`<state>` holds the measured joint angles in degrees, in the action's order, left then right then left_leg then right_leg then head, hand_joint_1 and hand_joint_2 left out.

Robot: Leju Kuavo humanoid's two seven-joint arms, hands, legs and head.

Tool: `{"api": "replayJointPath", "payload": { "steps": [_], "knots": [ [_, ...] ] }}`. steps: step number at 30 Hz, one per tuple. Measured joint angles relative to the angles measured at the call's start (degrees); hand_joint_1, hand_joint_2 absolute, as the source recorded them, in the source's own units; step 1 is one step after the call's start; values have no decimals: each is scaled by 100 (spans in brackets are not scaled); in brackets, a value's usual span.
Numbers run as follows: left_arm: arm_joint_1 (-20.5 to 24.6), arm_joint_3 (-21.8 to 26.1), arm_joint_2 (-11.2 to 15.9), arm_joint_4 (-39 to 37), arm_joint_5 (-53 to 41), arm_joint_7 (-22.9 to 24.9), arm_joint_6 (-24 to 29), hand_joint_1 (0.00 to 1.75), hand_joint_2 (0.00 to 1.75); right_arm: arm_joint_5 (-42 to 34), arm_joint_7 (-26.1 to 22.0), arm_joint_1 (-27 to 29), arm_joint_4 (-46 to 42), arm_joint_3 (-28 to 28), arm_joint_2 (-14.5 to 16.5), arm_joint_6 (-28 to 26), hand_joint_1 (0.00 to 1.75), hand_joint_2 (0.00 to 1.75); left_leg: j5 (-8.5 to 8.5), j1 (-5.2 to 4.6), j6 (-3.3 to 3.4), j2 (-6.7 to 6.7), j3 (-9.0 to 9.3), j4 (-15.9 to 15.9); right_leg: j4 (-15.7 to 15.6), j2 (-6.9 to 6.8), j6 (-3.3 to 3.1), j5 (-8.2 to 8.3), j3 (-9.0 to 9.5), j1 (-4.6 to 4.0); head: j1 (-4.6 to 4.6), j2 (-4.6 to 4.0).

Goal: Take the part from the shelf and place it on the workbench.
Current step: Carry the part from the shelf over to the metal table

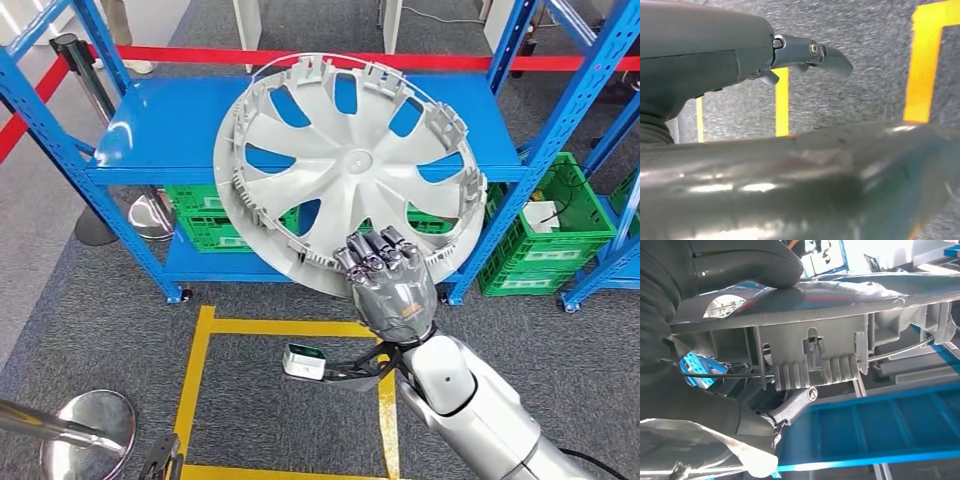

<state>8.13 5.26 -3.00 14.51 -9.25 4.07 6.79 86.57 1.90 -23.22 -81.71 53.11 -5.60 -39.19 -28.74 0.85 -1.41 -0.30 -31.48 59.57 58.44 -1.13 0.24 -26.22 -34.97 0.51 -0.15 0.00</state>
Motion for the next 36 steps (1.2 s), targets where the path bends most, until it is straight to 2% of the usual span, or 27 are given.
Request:
{"api": "replayJointPath", "payload": {
  "steps": [3,4,5,6,8,9,10,11,13,15,16,17,19,20,21,23,24,25,26,27,29,31,32,33,34,35,36],
  "knots": [
    [19,40,5,3,-25,-19,-17,0,0,-3,-51,-10,-33,-13,-1,0,175,175,34,-34,125,-4,-15,-128,18,-2,133,86,-85,16,1,0],
    [22,47,0,3,-36,-20,-28,0,0,-3,-65,-14,-41,-15,-1,0,175,175,82,-31,178,4,-42,-148,41,7,169,47,-118,23,2,0],
    [28,49,-5,3,-44,-20,-37,0,0,-4,-78,-21,-48,-16,-2,0,175,175,136,-23,237,12,-78,-169,136,21,196,-78,-175,27,10,0],
    [38,51,-10,3,-51,-20,-45,0,0,-4,-87,-30,-53,-17,-2,0,175,175,193,-16,285,21,-127,-185,347,39,213,-296,-261,31,20,0],
    [54,54,-14,3,-70,-20,-52,0,0,-4,-95,-48,-56,-18,-2,0,175,175,298,-33,331,26,-259,-178,1064,72,231,-815,-457,34,39,0],
    [56,55,-17,3,-83,-20,-54,0,0,-4,-96,-53,-56,-19,-2,0,175,175,354,-43,334,26,-333,-170,1406,81,236,-956,-517,35,41,0],
    [56,55,-21,3,-96,-20,-56,0,0,-4,-96,-55,-56,-20,-2,0,175,175,409,-51,331,26,-408,-161,1607,86,239,-965,-512,35,42,0],
    [58,56,-24,3,-109,-20,-58,0,0,-4,-96,-57,-56,-21,-2,0,175,175,461,-57,324,25,-482,-150,1618,89,237,-856,-424,36,43,0],
    [68,56,-27,4,-129,-18,-60,0,0,-4,-96,-66,-60,-25,-2,0,175,175,563,-61,293,15,-615,-126,1089,100,220,-545,23,40,43,0],
    [84,56,-26,7,-143,-14,-57,0,0,-4,-95,-81,-74,-38,-2,0,175,175,673,-72,238,-2,-712,-112,279,131,195,-512,590,31,37,0],
    [90,57,-25,9,-147,-13,-56,0,0,-4,-95,-86,-82,-47,-2,0,175,175,743,-73,208,-8,-740,-122,4,149,183,-551,750,18,38,0],
    [94,57,-26,9,-150,-11,-56,0,0,-4,-95,-89,-88,-53,-2,0,175,175,819,-67,174,-11,-764,-147,-130,160,166,-568,803,-5,35,0],
    [79,59,-26,8,-153,-7,-56,0,0,-4,-96,-93,-92,-59,-2,0,175,175,888,-41,102,-15,-820,-189,-165,142,87,-448,680,-17,42,0],
    [65,59,-28,8,-153,-2,-56,0,0,-4,-96,-95,-93,-61,-2,-1,175,175,765,-31,69,-14,-863,-132,-170,125,28,-378,616,-15,36,0],
    [52,60,-31,7,-154,5,-58,0,0,-3,-94,-98,-94,-63,-2,-3,175,175,520,-26,42,-11,-915,40,-176,106,-31,-298,536,-8,30,0],
    [51,62,-43,7,-158,14,-65,0,0,-2,-88,-96,-95,-71,-2,-6,175,175,-136,-22,7,-1,-1040,755,-166,81,-102,-145,364,-23,16,0],
    [57,62,-48,7,-162,15,-69,0,0,-1,-83,-92,-94,-73,-2,-7,175,175,-351,-22,-2,0,-1082,1162,-156,71,-114,-68,261,-36,15,0],
    [64,62,-49,7,-167,15,-70,0,0,1,-78,-89,-94,-74,-2,-7,175,175,-414,-24,-3,0,-1073,1467,-142,61,-117,9,150,-47,17,0],
    [68,62,-50,7,-172,16,-73,0,0,2,-72,-86,-94,-75,-2,-7,175,175,-340,-28,7,0,-989,1594,-122,54,-117,79,38,-54,16,0],
    [73,62,-50,7,-181,22,-78,0,0,2,-64,-85,-94,-77,-2,-7,175,175,-185,-35,25,0,-815,1525,-98,50,-115,148,-74,-59,16,0],
    [85,61,-50,8,-206,33,-91,0,0,3,-52,-84,-94,-84,-2,-7,175,175,64,-56,73,0,-333,1030,-52,47,-107,263,-255,-61,15,0],
    [114,60,-51,13,-228,39,-98,0,0,3,-40,-83,-96,-99,-2,-8,175,175,-73,-84,128,3,206,278,-25,45,-77,361,-361,-65,18,0],
    [131,60,-52,16,-240,40,-101,0,0,3,-34,-81,-98,-109,-2,-9,175,175,-174,-100,148,4,380,-10,-31,36,-52,419,-387,-63,21,0],
    [145,60,-54,20,-253,41,-102,0,0,4,-27,-80,-100,-118,-2,-10,175,175,-253,-118,170,3,493,-233,-46,26,-22,485,-404,-56,16,0],
    [152,60,-56,22,-264,44,-105,0,0,5,-22,-78,-100,-125,-2,-11,175,175,-244,-134,190,1,518,-339,-73,16,11,558,-413,-49,14,0],
    [151,60,-62,22,-272,46,-110,0,0,6,-19,-75,-100,-129,-3,-11,175,175,-168,-131,219,6,466,-339,-101,14,43,603,-427,-39,9,0],
    [150,60,-66,22,-276,49,-115,0,0,7,-16,-75,-100,-134,-6,-13,175,175,-88,-125,261,16,412,-364,-80,26,75,546,-468,-33,7,0]
  ]
}}
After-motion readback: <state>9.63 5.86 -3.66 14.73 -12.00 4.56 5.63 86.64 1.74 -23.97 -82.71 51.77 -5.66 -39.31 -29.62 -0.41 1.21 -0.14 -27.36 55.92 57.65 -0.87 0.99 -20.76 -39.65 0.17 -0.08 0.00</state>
